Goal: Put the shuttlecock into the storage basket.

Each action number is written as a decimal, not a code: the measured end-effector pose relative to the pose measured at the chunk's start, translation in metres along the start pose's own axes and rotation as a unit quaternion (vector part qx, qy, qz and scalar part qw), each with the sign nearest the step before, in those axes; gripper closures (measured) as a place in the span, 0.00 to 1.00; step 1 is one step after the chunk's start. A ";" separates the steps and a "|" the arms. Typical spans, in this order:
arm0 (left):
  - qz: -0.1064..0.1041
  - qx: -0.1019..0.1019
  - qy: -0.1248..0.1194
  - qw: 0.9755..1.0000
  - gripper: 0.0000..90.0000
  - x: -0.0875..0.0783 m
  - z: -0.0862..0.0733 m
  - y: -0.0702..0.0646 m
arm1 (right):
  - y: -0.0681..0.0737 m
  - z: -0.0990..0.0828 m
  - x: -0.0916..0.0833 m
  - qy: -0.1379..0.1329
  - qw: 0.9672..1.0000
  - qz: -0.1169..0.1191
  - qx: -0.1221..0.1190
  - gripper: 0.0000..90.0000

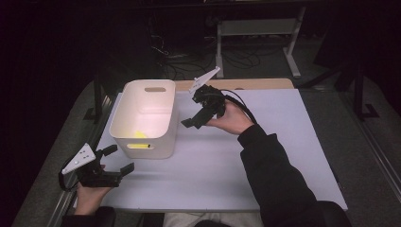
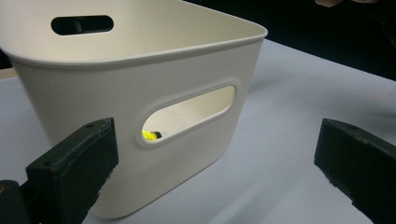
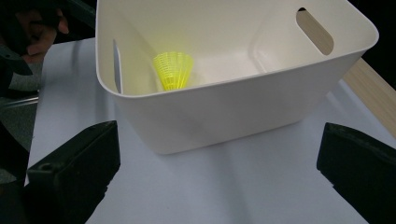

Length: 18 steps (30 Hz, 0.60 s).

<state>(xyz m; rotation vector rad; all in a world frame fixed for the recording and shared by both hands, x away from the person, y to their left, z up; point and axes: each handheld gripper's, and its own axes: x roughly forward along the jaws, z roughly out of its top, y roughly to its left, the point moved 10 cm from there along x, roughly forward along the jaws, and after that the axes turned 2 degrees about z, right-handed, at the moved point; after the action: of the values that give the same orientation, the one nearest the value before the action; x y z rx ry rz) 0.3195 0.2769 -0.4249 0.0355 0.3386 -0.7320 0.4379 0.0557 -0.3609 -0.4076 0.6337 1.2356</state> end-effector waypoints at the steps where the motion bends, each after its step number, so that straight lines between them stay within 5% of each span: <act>1: 0.000 0.000 0.000 1.000 0.00 0.000 0.000 0.000 | 0.000 -0.001 -0.001 0.001 1.000 0.000 0.001 0.00; 18: 0.000 0.001 0.001 1.000 0.00 0.001 0.000 0.000 | -0.003 -0.024 -0.018 0.000 1.000 -0.015 0.008 0.00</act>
<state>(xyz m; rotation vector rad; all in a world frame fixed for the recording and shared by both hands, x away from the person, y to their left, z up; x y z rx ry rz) 0.3199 0.2764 -0.4253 0.0390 0.3396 -0.7320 0.4323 0.0273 -0.3677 -0.4025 0.6347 1.2014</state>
